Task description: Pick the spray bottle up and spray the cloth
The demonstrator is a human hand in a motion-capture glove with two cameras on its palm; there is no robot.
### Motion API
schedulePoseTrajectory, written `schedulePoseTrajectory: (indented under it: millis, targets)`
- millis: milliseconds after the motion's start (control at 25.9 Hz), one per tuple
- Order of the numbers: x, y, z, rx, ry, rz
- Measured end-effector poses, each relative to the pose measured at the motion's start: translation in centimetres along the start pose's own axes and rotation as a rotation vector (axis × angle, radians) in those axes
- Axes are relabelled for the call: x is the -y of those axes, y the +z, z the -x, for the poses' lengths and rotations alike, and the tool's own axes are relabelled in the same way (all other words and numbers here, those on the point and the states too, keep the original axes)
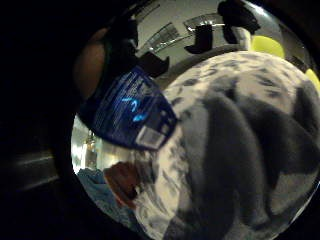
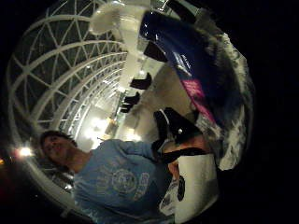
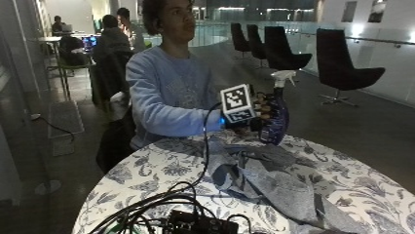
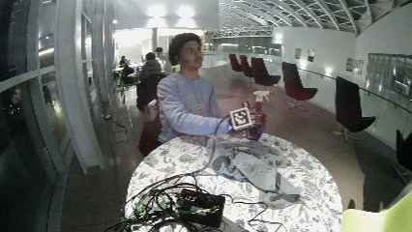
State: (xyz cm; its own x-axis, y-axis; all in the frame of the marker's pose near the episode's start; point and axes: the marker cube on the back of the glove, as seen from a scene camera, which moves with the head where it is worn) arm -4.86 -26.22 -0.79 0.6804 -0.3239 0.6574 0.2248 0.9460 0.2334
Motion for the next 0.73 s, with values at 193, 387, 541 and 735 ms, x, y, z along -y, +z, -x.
schedulePoseTrajectory:
  millis: [193,387,541,735]
  targets:
    - [-8.5,-7.3,-2.5,-0.348,0.160,-0.027]
    - [-18.5,-11.6,-4.6,-0.525,0.331,-0.054]
    - [-24.5,-13.1,-5.0,-0.630,0.415,-0.055]
    - [-27.6,-14.2,-5.4,-0.661,0.450,-0.038]
